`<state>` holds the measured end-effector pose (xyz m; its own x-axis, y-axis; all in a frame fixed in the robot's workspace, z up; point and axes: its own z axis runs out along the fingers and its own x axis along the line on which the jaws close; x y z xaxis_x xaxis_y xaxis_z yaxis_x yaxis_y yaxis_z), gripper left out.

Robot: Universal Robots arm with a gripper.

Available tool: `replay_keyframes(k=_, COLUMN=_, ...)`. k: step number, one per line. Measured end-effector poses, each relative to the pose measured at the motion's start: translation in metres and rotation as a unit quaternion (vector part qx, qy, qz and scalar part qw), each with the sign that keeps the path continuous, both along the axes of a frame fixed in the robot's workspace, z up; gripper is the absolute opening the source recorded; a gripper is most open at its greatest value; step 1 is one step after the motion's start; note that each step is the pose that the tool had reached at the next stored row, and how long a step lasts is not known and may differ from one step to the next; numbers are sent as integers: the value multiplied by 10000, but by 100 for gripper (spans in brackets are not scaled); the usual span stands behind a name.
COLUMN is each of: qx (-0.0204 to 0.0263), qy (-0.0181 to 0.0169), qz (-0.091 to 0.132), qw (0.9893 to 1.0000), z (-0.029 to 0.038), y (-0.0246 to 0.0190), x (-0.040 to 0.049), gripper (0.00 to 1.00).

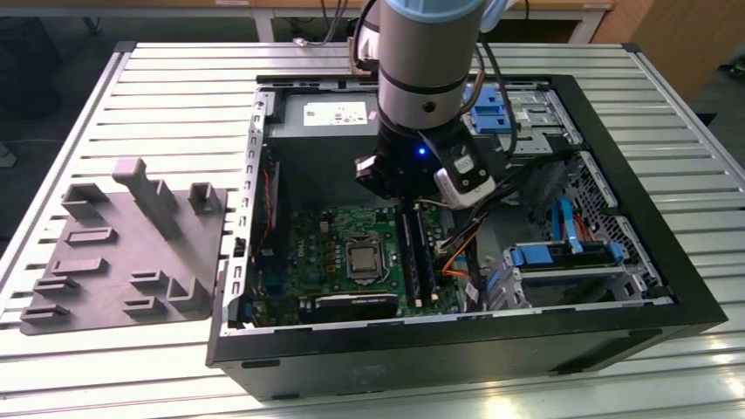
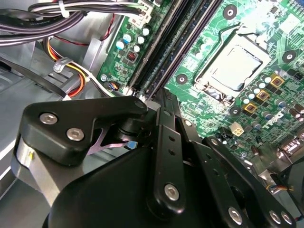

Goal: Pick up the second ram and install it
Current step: 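Press down the second ram until it locks into place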

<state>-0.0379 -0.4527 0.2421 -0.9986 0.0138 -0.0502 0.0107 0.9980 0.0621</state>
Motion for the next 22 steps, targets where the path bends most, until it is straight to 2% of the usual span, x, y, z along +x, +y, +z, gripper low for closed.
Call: replay_keyframes(k=22, qx=-2, qy=0, qz=0, qw=10000, z=-23, y=12, x=32, gripper=11)
